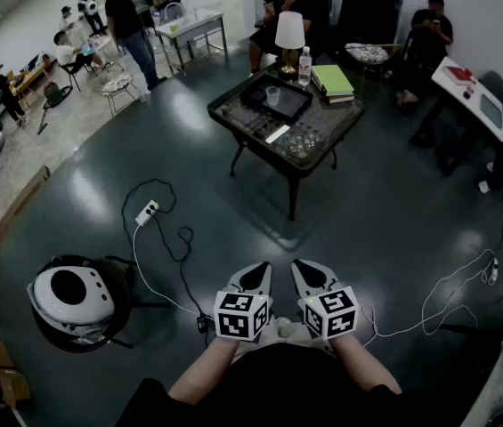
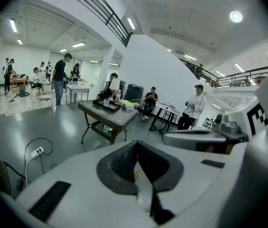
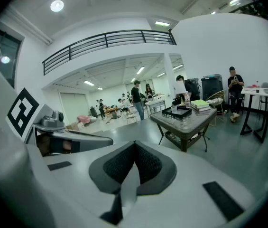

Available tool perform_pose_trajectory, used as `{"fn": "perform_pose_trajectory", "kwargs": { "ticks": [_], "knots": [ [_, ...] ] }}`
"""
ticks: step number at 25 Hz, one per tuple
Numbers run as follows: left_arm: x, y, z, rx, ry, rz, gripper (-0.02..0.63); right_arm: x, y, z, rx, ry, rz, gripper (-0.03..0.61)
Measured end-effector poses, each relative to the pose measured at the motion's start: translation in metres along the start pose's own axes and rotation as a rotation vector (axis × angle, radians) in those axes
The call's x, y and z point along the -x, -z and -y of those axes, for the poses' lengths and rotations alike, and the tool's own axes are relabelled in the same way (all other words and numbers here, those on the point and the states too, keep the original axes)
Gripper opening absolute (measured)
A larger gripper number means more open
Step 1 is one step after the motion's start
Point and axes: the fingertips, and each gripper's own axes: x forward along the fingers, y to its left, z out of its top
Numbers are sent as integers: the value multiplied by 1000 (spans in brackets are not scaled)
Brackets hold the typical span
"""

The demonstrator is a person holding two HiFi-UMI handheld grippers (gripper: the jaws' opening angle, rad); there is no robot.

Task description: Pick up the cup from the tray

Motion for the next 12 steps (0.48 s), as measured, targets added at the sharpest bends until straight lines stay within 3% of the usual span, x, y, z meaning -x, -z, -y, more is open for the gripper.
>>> {"fn": "perform_pose_trajectory", "kwargs": {
  "ticks": [12],
  "knots": [
    [0, 3, 19, -30, 25, -18, 9, 16, 2, 2, 4, 10, 21, 11]
  ]
}}
